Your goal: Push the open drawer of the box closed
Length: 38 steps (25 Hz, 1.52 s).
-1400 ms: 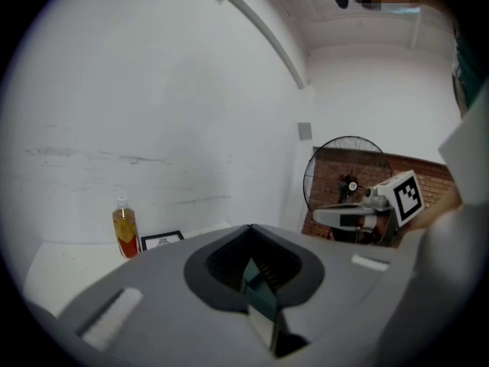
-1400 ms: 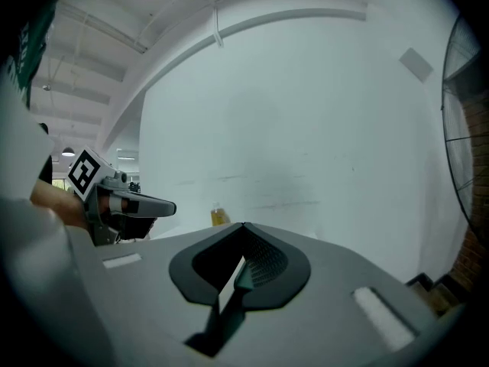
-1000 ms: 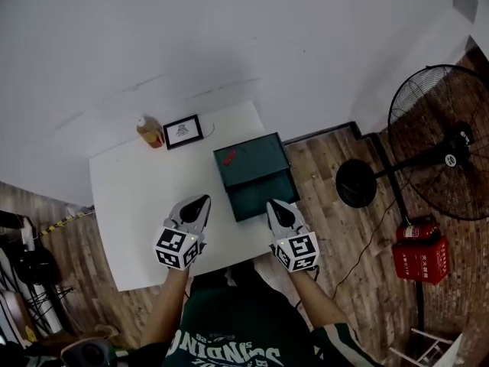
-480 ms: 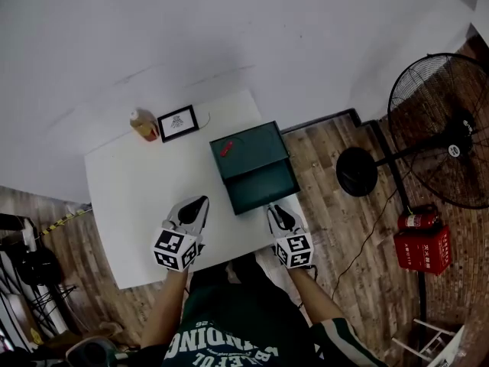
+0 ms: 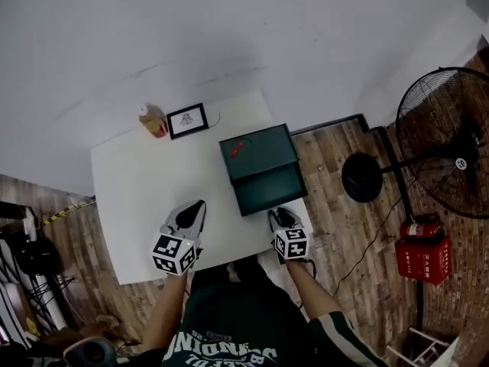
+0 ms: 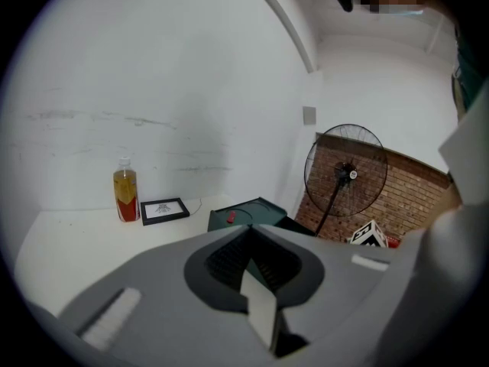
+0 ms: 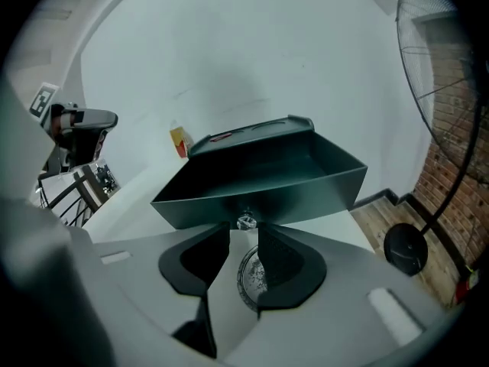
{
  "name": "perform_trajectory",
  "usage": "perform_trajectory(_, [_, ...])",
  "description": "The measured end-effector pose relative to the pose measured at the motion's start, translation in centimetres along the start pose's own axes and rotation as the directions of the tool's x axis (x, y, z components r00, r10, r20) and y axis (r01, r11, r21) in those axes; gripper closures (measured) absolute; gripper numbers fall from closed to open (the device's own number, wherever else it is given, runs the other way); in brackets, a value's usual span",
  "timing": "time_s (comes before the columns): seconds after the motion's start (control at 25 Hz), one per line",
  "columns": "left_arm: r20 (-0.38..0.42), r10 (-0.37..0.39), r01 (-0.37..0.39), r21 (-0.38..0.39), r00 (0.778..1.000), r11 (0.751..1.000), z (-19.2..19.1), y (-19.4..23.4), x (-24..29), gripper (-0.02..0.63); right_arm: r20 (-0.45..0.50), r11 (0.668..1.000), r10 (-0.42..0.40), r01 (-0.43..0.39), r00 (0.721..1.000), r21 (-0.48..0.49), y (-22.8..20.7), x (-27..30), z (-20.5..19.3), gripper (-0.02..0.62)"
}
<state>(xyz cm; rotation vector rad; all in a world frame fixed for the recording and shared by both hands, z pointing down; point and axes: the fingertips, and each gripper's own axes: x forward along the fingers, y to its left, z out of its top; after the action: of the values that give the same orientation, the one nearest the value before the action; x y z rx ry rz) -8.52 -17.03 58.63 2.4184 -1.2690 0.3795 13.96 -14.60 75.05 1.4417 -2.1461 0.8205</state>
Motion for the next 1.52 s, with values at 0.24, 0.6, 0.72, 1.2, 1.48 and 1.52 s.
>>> perform_trajectory(0.24, [0.008,0.025,-0.024,-0.022,1.000,0.999,-0.1,0.9,-0.5,0.554,-0.080,1.000,-0.017,0.014,0.997,-0.028,-0.3,0.8,-0.2,0.528])
perform_trajectory(0.6, [0.022,0.033,-0.032,-0.038,0.999,0.999,0.3,1.5,0.0,0.554,-0.083,0.999,-0.013,0.011,0.996,-0.034,-0.7,0.9,1.5,0.528])
perform_trajectory(0.72, [0.021,0.033,-0.032,-0.037,0.999,0.999,0.4,1.7,0.3,0.554,-0.091,0.999,-0.003,-0.001,0.996,-0.036,-0.8,1.5,1.9,0.528])
perform_trajectory(1.2, [0.010,0.062,-0.061,-0.057,0.998,0.997,0.5,3.8,0.6,0.554,-0.085,1.000,0.030,-0.029,0.996,0.010,-0.9,5.0,4.8,0.528])
perform_trajectory(1.48, [0.001,0.084,-0.084,-0.069,0.996,0.994,0.3,5.0,0.5,0.554,-0.082,0.999,0.044,-0.042,0.996,0.024,-0.9,7.2,6.7,0.528])
perform_trajectory(1.52, [-0.001,0.086,-0.086,-0.070,0.996,0.994,0.2,5.2,0.4,0.554,-0.079,0.998,0.050,-0.047,0.996,0.037,-0.8,7.4,7.0,0.528])
